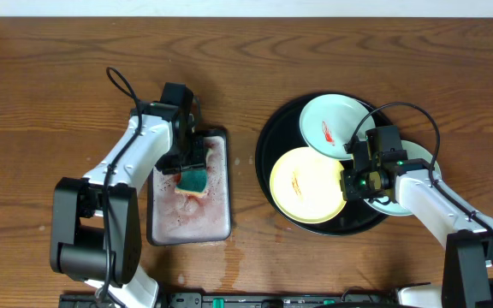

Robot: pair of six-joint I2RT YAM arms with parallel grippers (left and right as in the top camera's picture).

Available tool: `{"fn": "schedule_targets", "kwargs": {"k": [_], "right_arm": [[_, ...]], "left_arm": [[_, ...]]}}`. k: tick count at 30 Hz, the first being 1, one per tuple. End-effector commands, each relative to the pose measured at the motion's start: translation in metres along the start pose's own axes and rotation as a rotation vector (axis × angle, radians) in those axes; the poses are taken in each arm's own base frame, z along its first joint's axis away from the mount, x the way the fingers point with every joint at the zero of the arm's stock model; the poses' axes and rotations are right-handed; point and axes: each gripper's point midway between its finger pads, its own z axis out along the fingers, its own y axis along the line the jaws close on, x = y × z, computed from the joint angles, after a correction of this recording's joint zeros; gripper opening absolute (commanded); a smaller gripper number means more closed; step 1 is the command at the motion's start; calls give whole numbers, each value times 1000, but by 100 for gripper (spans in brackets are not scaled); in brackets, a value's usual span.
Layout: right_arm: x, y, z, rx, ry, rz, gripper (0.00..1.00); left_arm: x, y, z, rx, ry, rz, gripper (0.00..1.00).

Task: Clean dirty plates on tray and stack at the side
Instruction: 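Dip the sponge in the soapy tray and lift it toward the plates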

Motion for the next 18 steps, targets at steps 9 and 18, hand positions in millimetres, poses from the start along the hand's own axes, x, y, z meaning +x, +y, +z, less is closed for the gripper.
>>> {"fn": "schedule_targets", "kwargs": {"k": [9, 18], "right_arm": [[3, 4, 2, -6, 12, 16, 8], [3, 4, 2, -7, 11, 53, 1]], "left_arm": [[23, 9, 28, -23, 49, -3, 7], [4, -39, -48, 53, -8, 79, 7]]}}
